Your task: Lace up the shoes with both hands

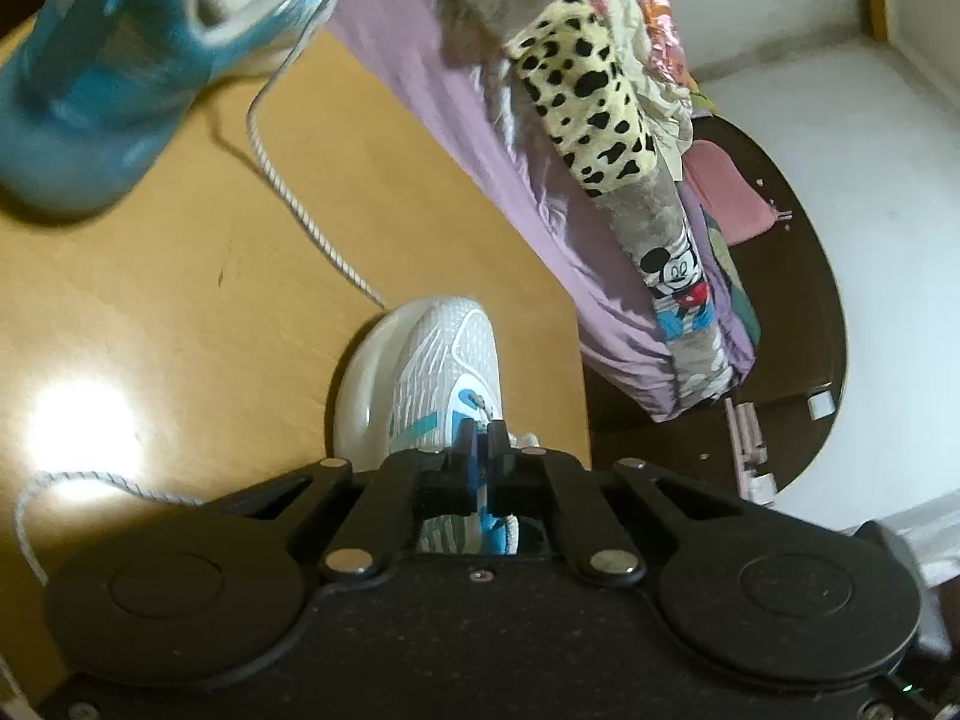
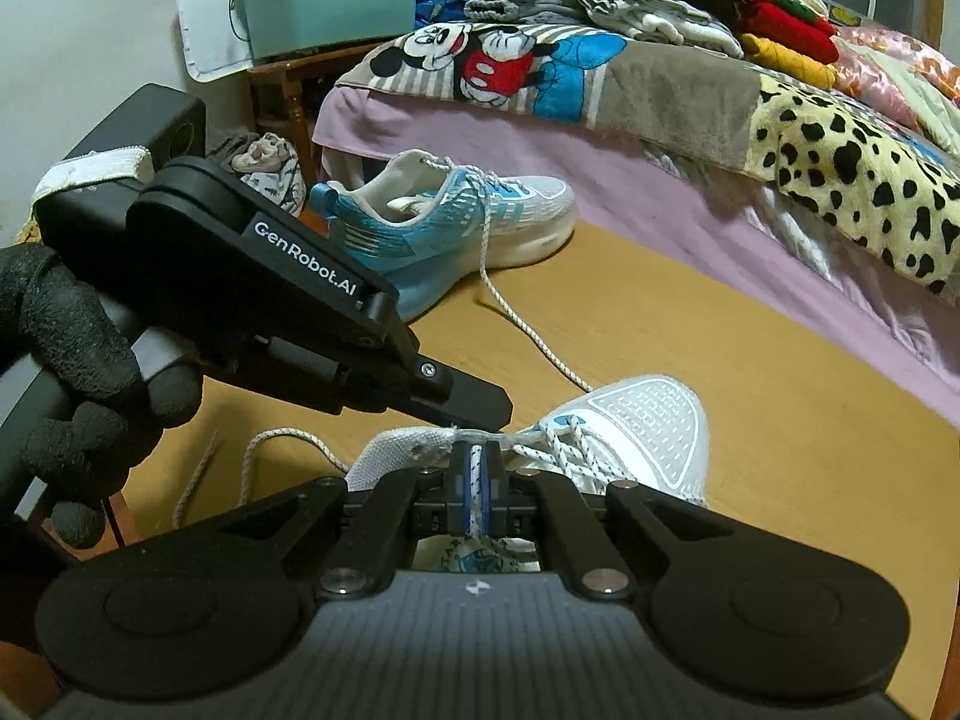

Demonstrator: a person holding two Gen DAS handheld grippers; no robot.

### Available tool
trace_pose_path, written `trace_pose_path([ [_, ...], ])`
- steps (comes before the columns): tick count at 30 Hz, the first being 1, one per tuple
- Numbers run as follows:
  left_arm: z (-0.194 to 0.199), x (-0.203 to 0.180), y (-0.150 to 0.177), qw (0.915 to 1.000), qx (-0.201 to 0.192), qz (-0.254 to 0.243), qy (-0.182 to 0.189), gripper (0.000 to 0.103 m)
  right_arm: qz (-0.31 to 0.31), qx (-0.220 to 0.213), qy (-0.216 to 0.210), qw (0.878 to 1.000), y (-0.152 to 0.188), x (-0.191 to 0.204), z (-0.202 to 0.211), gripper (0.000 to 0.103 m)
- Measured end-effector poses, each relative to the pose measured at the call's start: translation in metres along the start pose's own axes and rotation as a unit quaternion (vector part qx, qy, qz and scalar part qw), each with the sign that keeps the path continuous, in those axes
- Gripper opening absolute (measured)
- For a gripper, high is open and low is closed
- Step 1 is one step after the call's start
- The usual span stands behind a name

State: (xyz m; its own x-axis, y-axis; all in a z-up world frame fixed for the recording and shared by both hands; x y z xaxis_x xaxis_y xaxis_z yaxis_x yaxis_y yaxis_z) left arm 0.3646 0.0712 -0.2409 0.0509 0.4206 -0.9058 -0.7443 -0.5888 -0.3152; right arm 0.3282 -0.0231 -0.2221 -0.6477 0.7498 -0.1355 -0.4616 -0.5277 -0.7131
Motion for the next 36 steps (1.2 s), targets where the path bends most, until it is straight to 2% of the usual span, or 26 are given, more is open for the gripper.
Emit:
trace_pose_path([
  [4,0.007,-0.005,-0.004,0.9996,-0.014,-0.023,-0.01,0.0,0.001,-0.005,0.002,1.0,-0.002,-0.002,0.007,0.01],
  [6,0.011,-0.008,-0.009,0.9991,-0.025,-0.034,-0.01,0.0,0.005,-0.01,0.006,1.0,-0.003,-0.004,0.013,0.034],
  [9,0.022,-0.01,-0.017,0.9981,-0.042,-0.043,-0.014,0.0,0.013,-0.01,0.022,1.0,0.001,-0.012,0.022,0.035],
  [15,0.052,-0.007,-0.036,0.9948,-0.079,-0.055,-0.032,0.0,-0.021,-0.005,0.038,0.999,0.013,-0.039,0.033,0.038],
  [21,0.086,0.0,-0.053,0.9902,-0.117,-0.056,-0.052,0.0,-0.051,0.004,0.028,0.998,0.024,-0.048,0.039,0.042],
  [32,0.136,0.001,-0.076,0.9802,-0.175,-0.058,-0.072,0.0,-0.107,0.021,-0.001,0.994,0.03,-0.051,0.039,0.041],
  [34,0.147,0.002,-0.082,0.9774,-0.191,-0.055,-0.072,0.0,-0.12,0.019,-0.006,0.993,0.03,-0.055,0.04,0.034],
  [35,0.153,0.001,-0.084,0.976,-0.198,-0.054,-0.072,0.0,-0.125,0.018,-0.012,0.992,0.03,-0.056,0.04,0.021],
  [36,0.158,0.001,-0.087,0.9746,-0.206,-0.053,-0.072,0.0,-0.133,0.016,-0.021,0.991,0.03,-0.057,0.041,0.014],
])
Point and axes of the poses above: each gripper's, at about its wrist camera, not at the fingertips, and z roughly against the way its jaws point, x to its left, y to its underside, the point moved 6 cm from there along -z, roughly the way its jaws point, and after that the axes turned 14 degrees about y, right-handed, at the moved point
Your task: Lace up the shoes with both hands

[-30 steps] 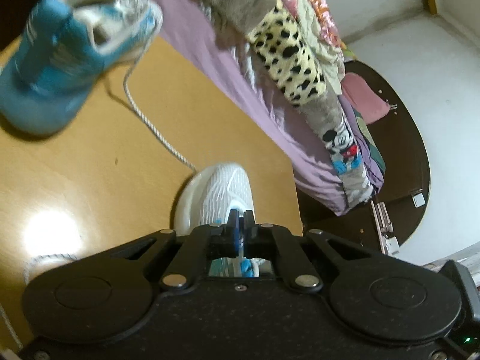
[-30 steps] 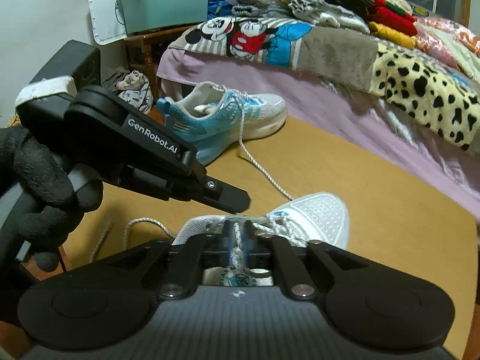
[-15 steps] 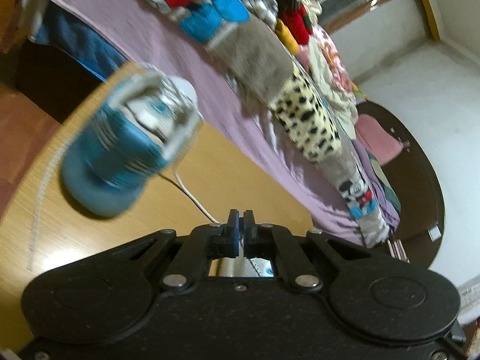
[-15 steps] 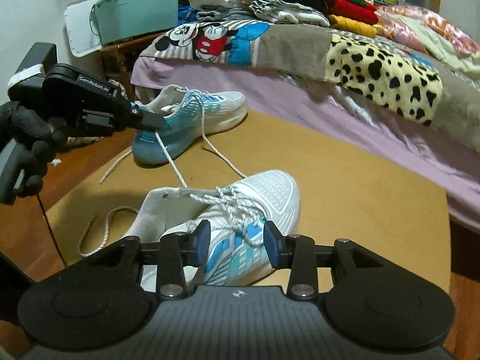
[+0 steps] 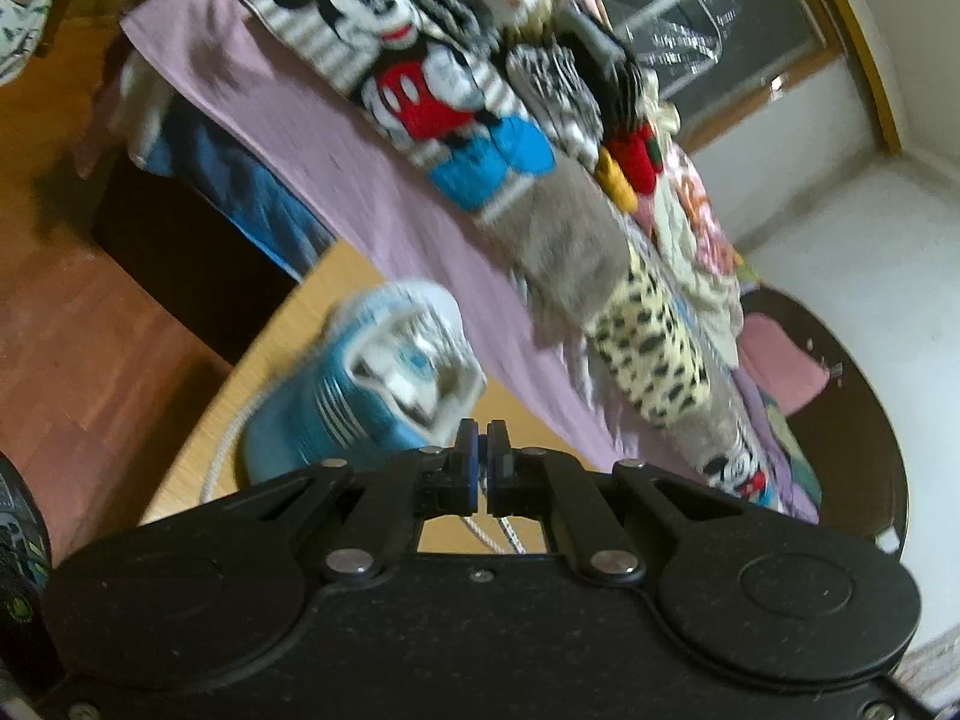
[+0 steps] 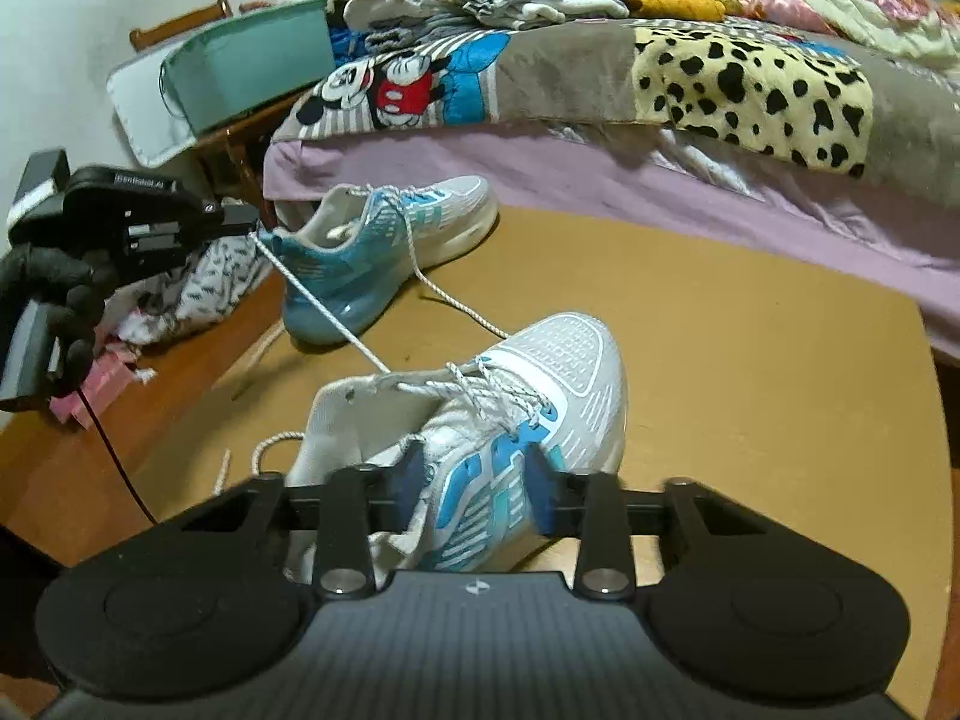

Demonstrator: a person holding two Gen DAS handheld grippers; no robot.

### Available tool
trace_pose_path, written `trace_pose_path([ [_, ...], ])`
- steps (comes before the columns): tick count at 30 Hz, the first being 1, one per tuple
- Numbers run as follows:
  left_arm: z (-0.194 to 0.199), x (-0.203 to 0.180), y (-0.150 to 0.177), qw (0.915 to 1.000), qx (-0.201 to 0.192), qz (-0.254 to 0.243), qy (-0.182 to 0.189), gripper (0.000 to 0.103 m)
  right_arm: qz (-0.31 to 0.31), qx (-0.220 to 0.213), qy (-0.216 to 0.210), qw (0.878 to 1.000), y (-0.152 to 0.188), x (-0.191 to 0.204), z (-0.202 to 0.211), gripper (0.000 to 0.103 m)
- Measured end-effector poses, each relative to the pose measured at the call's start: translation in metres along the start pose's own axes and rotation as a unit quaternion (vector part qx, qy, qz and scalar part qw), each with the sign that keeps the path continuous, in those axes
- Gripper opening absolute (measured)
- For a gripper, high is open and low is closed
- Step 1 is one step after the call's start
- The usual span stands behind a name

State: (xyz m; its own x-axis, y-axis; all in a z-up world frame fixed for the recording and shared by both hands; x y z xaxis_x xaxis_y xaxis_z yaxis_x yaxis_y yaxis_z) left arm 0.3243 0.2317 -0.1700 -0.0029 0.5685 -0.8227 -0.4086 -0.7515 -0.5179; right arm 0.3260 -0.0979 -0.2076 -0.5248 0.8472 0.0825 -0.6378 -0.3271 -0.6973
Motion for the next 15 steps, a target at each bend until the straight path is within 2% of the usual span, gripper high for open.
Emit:
trace_pose_path([
  [2,0.007,0.001,-0.008,0.9999,-0.012,0.003,0.001,0.0,-0.006,-0.002,-0.01,1.0,-0.001,0.0,0.001,0.013],
  [15,0.046,0.012,-0.046,0.9975,-0.07,0.013,-0.004,0.0,-0.003,0.007,0.003,1.0,-0.005,0.005,-0.006,0.012],
])
Point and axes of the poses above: each gripper's, at about its wrist camera, not at the fingertips, and z roughly against the way its jaws point, x to its left, y to its underside, the point moved 6 cm from there along -z, roughly the way its jaws point, and after that the axes turned 14 degrees about y, right-handed, at the moved point
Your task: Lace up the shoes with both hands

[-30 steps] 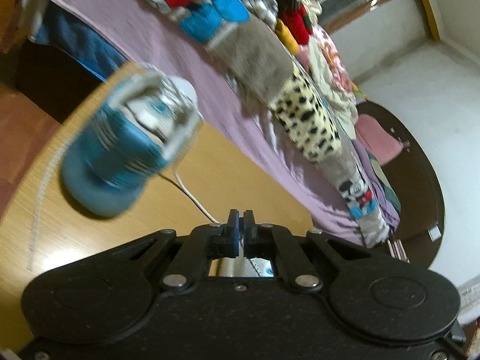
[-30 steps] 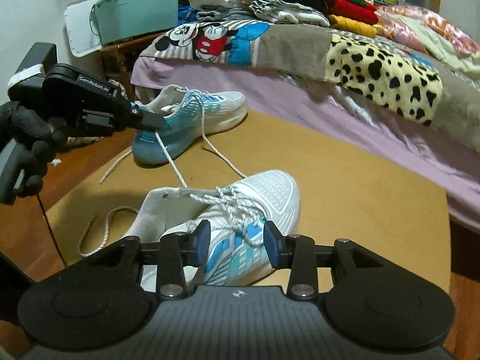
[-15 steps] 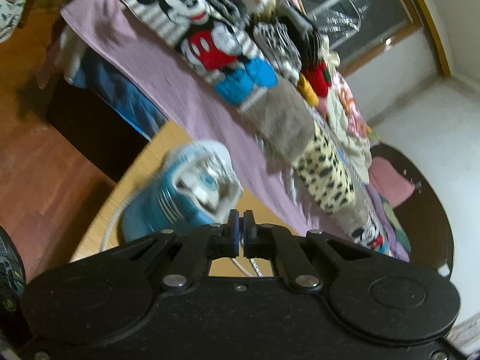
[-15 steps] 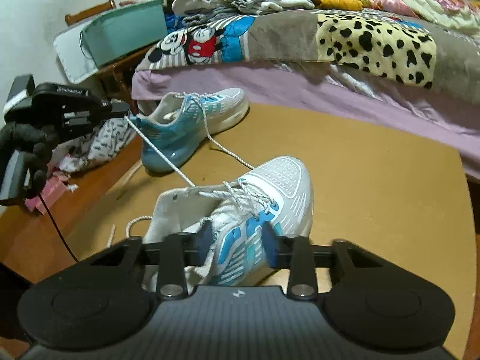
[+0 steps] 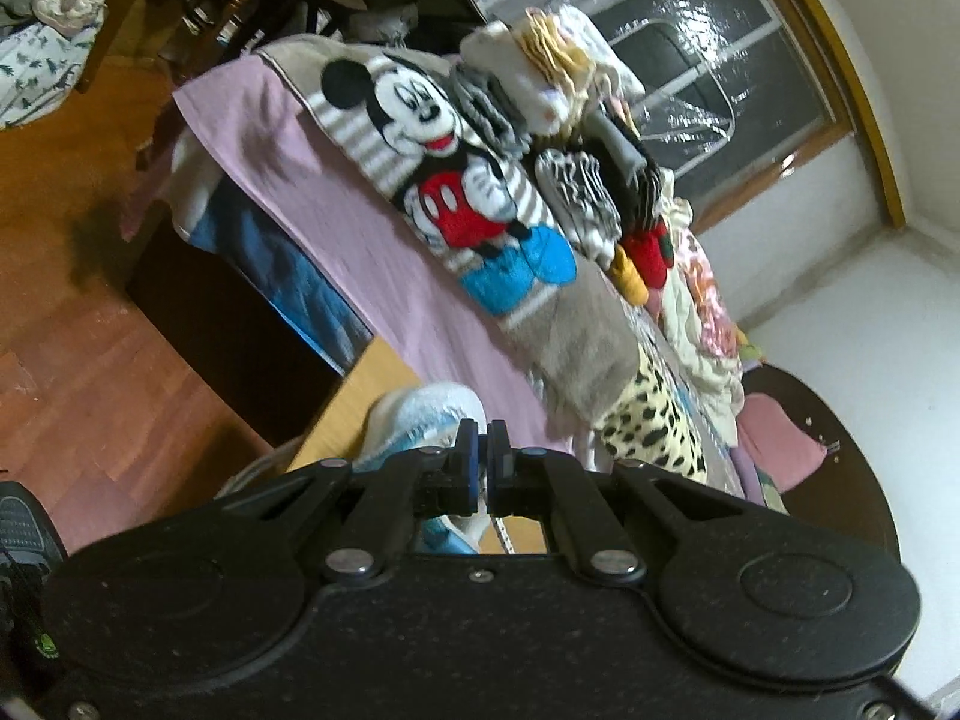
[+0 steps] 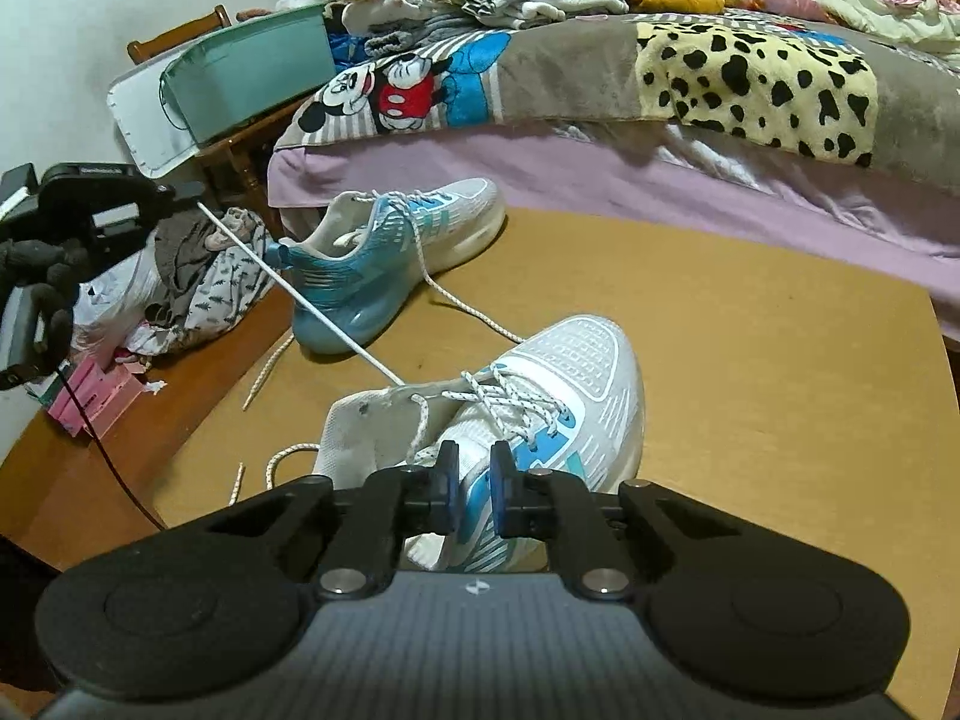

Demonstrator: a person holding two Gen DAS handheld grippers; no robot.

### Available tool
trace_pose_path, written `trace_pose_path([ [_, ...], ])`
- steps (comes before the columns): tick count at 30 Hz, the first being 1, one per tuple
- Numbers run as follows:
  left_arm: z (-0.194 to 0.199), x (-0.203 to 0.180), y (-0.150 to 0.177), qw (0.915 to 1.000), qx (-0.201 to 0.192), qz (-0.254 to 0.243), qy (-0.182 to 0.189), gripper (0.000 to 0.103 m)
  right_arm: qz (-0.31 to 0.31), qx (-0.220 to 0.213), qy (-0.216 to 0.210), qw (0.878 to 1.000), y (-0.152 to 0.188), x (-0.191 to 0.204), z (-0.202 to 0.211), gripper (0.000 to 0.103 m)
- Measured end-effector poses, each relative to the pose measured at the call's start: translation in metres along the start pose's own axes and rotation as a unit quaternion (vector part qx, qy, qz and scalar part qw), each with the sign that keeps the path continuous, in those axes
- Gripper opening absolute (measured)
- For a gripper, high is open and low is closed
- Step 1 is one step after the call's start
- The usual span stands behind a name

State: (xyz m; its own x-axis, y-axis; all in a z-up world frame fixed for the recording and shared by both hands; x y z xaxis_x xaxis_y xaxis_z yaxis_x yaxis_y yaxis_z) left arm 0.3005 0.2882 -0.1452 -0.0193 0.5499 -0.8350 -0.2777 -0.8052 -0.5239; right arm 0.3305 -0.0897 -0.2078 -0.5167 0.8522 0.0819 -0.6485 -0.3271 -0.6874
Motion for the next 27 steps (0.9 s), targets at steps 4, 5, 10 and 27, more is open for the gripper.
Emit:
trace_pose_path([
  [4,0.013,0.004,-0.016,0.9997,-0.022,0.003,-0.001,0.0,-0.002,0.003,0.003,1.0,-0.001,-0.001,-0.001,0.012],
  [5,0.016,0.006,-0.02,0.9996,-0.027,0.004,-0.001,0.0,-0.004,0.004,0.002,1.0,-0.001,-0.001,-0.001,0.012],
  [10,0.028,0.005,-0.03,0.9992,-0.04,0.002,0.003,0.0,-0.006,0.008,0.0,1.0,-0.001,-0.002,-0.002,0.012],
  [27,0.038,-0.013,-0.044,0.9972,-0.051,-0.024,0.05,0.0,-0.014,0.02,-0.007,1.0,-0.001,-0.005,-0.003,0.013],
])
Point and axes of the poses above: each gripper's, at about its wrist camera, not at the fingertips, and z roughly against the way its jaws point, x to its left, y to its underside, the point moved 6 cm from there along -z, roughly the way its jaws point, and after that the axes turned 14 degrees about y, right-handed, at the moved point
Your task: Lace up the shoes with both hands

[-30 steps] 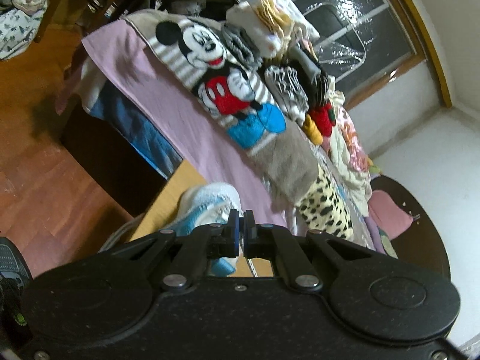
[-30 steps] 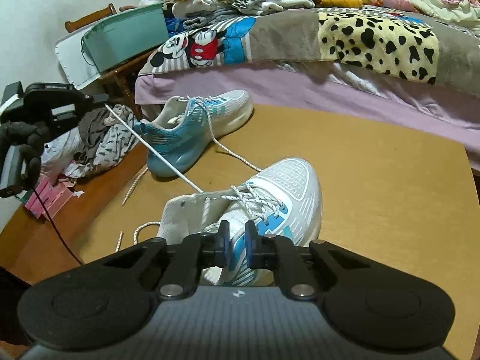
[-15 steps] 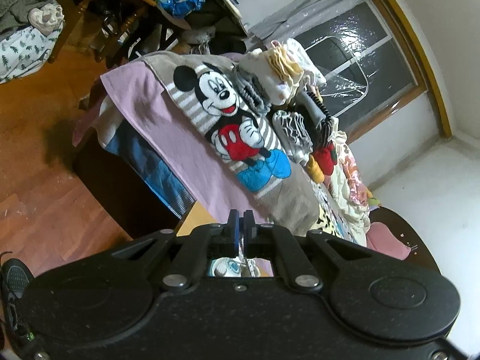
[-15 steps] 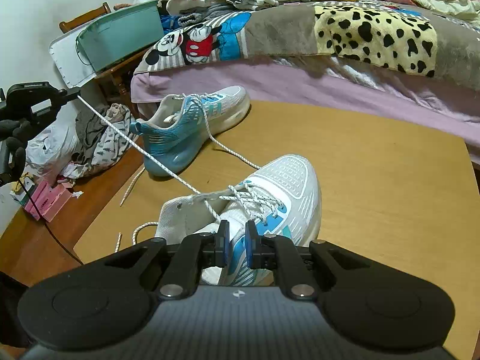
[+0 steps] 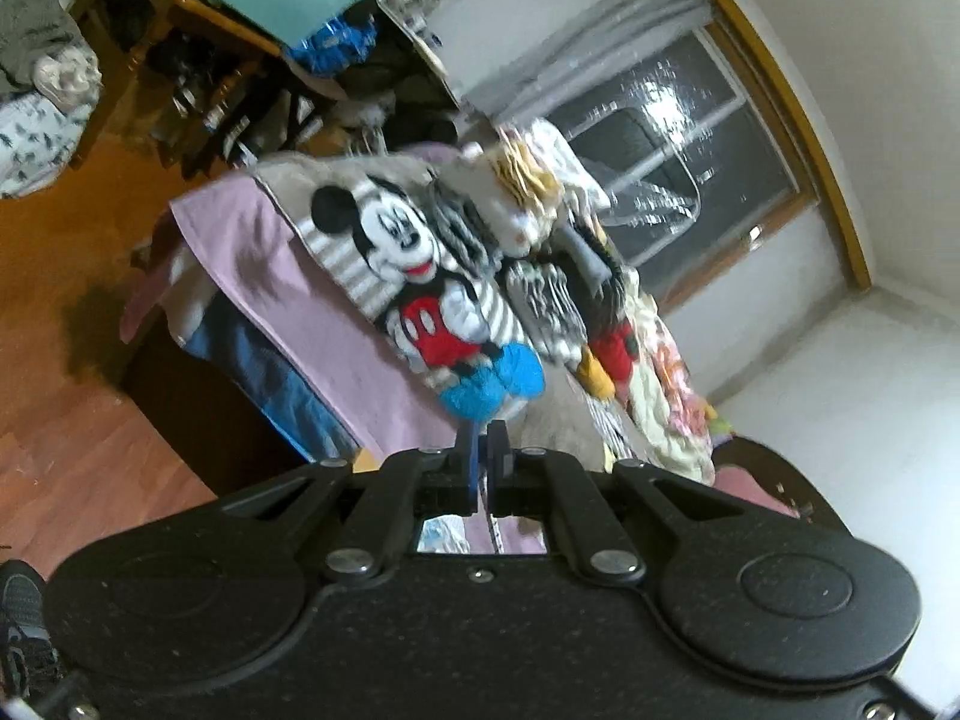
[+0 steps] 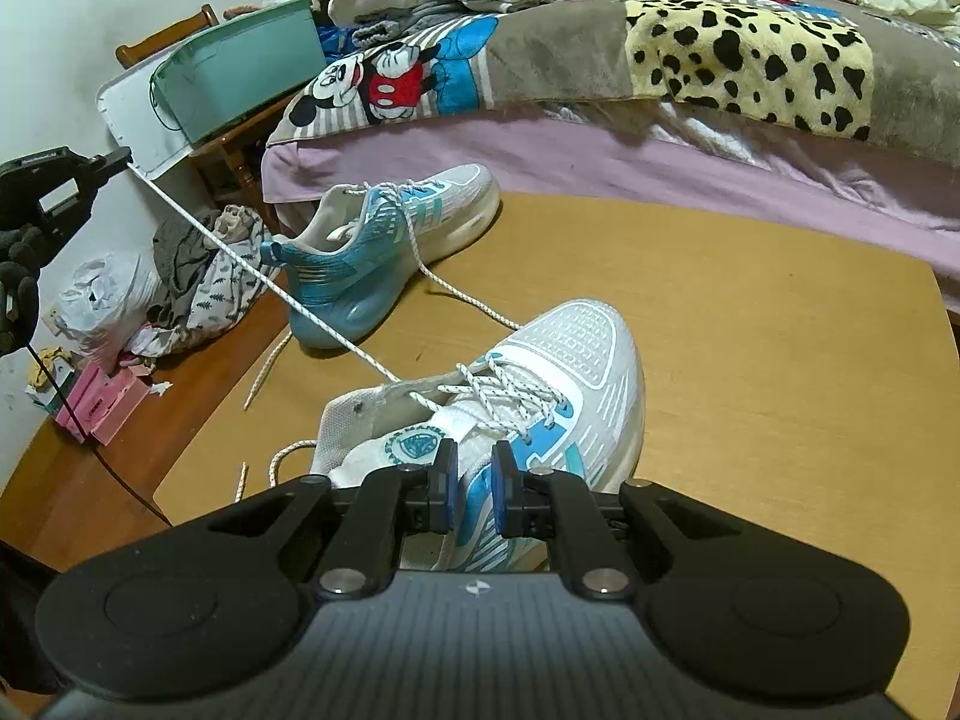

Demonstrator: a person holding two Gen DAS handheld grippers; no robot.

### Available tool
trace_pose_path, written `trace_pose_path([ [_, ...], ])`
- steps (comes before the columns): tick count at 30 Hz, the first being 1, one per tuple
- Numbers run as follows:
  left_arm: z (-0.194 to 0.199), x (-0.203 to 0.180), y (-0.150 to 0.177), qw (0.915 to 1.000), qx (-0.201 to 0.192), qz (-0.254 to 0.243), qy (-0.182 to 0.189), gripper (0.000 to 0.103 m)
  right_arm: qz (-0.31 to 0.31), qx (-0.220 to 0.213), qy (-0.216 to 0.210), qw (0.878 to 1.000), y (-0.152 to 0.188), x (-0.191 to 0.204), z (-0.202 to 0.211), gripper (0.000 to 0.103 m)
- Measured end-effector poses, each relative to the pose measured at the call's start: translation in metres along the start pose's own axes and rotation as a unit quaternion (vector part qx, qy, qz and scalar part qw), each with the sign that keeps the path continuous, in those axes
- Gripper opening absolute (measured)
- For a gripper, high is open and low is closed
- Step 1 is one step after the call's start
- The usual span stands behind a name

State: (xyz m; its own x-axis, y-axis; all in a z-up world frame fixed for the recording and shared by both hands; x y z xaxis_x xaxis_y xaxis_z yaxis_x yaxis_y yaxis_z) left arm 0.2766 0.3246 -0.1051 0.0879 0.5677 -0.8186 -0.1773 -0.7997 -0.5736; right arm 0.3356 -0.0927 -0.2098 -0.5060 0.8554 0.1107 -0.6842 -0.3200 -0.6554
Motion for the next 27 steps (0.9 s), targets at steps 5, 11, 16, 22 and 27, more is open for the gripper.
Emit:
trace_pose_path([
  [5,-0.015,-0.02,0.016,0.9957,0.07,-0.035,0.05,0.0,-0.001,-0.003,0.002,1.0,-0.001,0.0,0.002,0.013],
  [11,-0.026,-0.064,0.045,0.9723,0.149,-0.085,0.159,0.0,-0.005,-0.014,0.011,1.0,-0.007,-0.001,0.005,0.013],
  [16,-0.026,-0.113,0.085,0.9243,0.222,-0.116,0.288,0.0,-0.039,-0.033,0.036,0.998,-0.013,-0.014,0.008,0.014],
  [22,-0.031,-0.127,0.127,0.8937,0.293,-0.12,0.318,0.0,-0.1,-0.042,0.032,0.994,-0.015,-0.03,0.009,0.022],
  [27,-0.032,-0.131,0.16,0.8686,0.355,-0.131,0.32,0.0,-0.144,-0.054,0.022,0.988,-0.018,-0.035,0.01,0.032],
])
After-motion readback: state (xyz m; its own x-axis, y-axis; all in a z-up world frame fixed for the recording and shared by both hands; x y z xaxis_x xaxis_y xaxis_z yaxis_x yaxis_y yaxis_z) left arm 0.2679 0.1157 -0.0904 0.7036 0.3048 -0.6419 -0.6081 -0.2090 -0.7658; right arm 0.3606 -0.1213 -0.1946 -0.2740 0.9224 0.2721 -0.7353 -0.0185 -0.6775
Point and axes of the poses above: each gripper's, at about its wrist camera, not at the fingertips, and z roughly against the way its jaws point, x to its left, y to its underside, the point moved 6 cm from there along -z, roughly the way its jaws point, and after that the axes turned 14 degrees about y, right-handed, at the moved point
